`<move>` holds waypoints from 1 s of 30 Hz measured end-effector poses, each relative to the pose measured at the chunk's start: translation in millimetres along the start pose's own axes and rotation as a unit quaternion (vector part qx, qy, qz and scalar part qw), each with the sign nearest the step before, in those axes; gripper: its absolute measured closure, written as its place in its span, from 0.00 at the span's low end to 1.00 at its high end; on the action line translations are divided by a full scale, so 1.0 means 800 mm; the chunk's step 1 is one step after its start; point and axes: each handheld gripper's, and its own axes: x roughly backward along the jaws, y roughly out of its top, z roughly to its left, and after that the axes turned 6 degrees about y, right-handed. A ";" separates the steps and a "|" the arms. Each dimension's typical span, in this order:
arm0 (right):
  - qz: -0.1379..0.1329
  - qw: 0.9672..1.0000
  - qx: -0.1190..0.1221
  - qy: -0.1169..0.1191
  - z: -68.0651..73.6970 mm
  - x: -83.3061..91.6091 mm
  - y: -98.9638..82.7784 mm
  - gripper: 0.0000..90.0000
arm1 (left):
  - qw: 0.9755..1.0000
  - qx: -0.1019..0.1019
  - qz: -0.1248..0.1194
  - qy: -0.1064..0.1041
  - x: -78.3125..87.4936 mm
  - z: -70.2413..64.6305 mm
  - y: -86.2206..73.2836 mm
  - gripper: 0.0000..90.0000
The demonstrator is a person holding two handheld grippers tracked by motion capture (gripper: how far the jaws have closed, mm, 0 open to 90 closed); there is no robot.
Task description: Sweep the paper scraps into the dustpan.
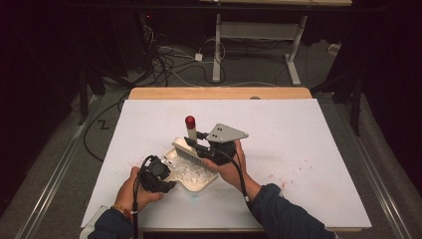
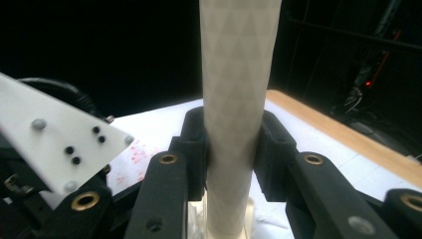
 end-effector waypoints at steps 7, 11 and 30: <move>-0.026 1.000 -0.013 -0.007 -0.015 0.025 0.015 0.79 | 1.000 0.000 -0.001 0.000 0.000 0.000 -0.001 0.71; -0.037 0.999 -0.012 -0.018 -0.021 0.044 0.024 0.79 | 1.000 -0.003 0.001 0.001 0.001 0.000 -0.002 0.71; 0.026 0.999 0.003 -0.033 -0.031 0.156 -0.012 0.79 | 1.000 -0.001 0.004 0.005 0.001 -0.003 -0.003 0.71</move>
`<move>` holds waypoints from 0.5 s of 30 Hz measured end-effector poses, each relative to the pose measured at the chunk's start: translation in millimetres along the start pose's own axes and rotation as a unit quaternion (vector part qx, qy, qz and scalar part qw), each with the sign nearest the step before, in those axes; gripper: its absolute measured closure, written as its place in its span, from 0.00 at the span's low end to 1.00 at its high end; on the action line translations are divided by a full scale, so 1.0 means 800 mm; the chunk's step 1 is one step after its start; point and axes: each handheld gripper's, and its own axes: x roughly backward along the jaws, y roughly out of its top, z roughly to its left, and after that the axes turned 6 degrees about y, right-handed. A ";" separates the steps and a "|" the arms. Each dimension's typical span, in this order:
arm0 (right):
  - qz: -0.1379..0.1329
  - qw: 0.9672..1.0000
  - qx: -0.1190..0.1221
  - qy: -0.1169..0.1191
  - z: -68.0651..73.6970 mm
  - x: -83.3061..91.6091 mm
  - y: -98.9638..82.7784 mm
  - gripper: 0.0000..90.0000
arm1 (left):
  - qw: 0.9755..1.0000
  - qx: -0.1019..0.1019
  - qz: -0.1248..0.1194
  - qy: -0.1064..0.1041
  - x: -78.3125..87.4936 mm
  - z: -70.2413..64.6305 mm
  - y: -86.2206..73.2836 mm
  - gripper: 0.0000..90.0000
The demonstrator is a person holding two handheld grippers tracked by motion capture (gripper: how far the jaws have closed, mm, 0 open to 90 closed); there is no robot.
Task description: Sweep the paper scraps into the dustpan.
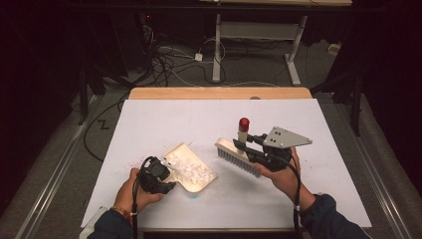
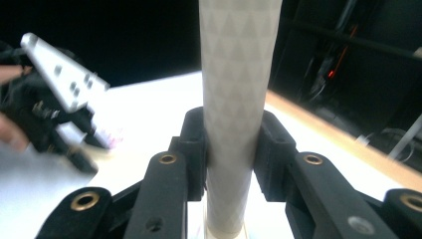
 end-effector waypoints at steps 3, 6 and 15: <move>0.013 1.000 -0.008 0.012 0.003 0.002 -0.010 0.79 | 1.000 -0.001 0.001 0.002 0.000 0.000 0.000 0.71; 0.016 0.999 -0.004 0.028 0.012 -0.002 -0.011 0.79 | 1.000 -0.002 0.002 0.003 0.000 -0.001 0.001 0.71; 0.015 0.996 0.010 0.083 0.045 -0.034 0.000 0.79 | 1.000 -0.002 -0.001 0.004 0.000 -0.001 0.000 0.71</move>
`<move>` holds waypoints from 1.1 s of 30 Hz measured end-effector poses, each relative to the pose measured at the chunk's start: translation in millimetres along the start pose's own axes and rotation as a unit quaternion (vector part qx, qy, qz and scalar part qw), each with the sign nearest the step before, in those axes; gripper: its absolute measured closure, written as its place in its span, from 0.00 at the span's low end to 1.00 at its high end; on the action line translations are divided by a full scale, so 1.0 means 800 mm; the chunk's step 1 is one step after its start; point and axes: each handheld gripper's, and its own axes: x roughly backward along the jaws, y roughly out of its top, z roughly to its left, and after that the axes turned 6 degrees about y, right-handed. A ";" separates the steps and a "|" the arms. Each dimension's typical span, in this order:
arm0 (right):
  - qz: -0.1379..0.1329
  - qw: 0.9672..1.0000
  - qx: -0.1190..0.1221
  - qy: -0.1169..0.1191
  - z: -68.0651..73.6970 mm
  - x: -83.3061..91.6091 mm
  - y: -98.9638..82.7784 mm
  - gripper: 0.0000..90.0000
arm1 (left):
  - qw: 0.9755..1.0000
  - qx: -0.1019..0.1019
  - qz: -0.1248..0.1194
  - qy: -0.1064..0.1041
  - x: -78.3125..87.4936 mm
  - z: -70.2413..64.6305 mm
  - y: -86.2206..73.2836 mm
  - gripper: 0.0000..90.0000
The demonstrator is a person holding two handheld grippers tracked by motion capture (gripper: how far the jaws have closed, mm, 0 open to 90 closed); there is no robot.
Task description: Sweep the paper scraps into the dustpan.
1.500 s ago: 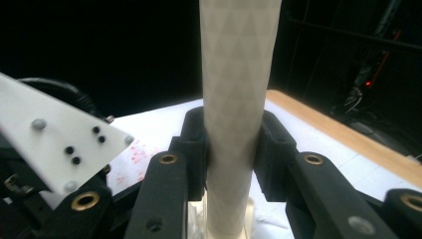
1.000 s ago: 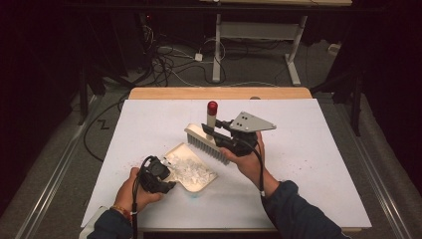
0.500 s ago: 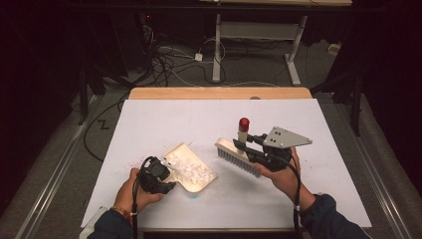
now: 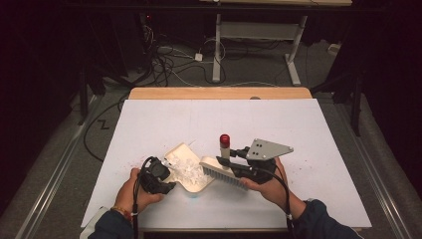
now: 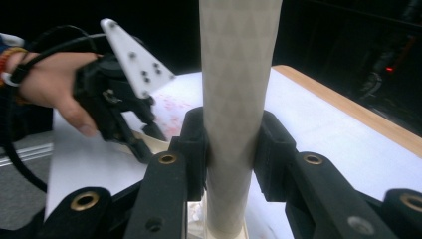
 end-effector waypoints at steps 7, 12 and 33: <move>-0.016 1.000 0.012 -0.004 0.005 -0.002 0.014 0.79 | 1.000 -0.001 -0.002 -0.001 0.000 0.001 -0.001 0.71; -0.034 0.999 0.009 -0.017 -0.002 0.009 0.021 0.79 | 1.000 -0.002 0.000 -0.001 0.001 0.001 -0.001 0.70; -0.006 0.991 0.004 -0.131 -0.112 -0.065 0.028 0.79 | 1.000 0.004 -0.001 -0.014 0.004 0.009 -0.003 0.70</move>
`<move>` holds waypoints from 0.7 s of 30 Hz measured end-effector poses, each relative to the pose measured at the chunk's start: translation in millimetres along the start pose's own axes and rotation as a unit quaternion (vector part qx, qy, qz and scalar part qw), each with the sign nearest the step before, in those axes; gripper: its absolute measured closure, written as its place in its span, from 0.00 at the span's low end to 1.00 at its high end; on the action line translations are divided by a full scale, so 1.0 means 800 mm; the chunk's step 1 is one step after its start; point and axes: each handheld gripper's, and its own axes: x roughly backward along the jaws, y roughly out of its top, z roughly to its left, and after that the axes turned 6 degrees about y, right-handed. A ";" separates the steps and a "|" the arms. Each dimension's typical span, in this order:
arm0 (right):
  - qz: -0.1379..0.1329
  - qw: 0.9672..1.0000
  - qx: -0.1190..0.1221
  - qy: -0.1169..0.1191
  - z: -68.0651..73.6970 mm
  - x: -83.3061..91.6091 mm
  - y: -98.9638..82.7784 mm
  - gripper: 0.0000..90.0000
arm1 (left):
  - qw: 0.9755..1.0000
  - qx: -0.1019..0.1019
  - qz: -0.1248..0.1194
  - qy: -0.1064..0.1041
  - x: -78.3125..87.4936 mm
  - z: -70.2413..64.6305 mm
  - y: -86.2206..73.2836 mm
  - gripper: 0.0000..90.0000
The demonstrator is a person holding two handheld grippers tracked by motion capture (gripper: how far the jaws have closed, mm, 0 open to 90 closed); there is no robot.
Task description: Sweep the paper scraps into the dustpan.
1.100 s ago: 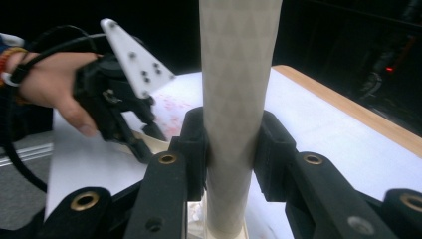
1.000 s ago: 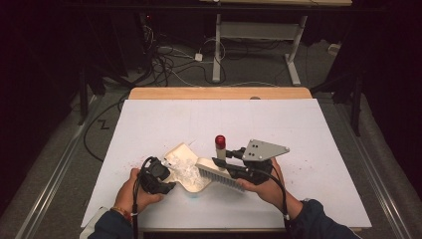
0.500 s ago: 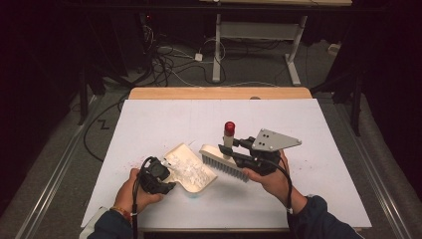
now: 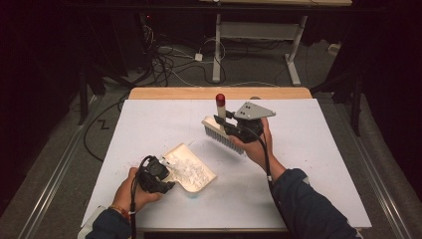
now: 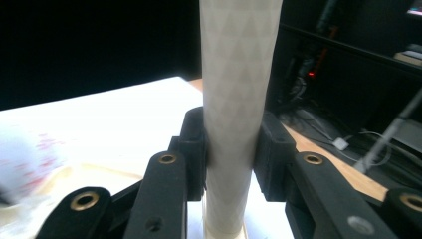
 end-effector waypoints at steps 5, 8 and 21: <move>0.004 1.000 -0.008 -0.013 -0.007 -0.034 -0.005 0.79 | 1.000 0.005 -0.002 -0.001 0.003 0.006 -0.004 0.70; 0.013 1.000 -0.005 -0.011 -0.003 -0.051 -0.011 0.79 | 1.000 0.005 0.001 -0.003 0.005 0.008 -0.004 0.70; 0.005 0.995 0.025 0.092 0.052 -0.047 -0.012 0.78 | 1.000 0.010 0.001 -0.002 0.007 0.016 -0.005 0.70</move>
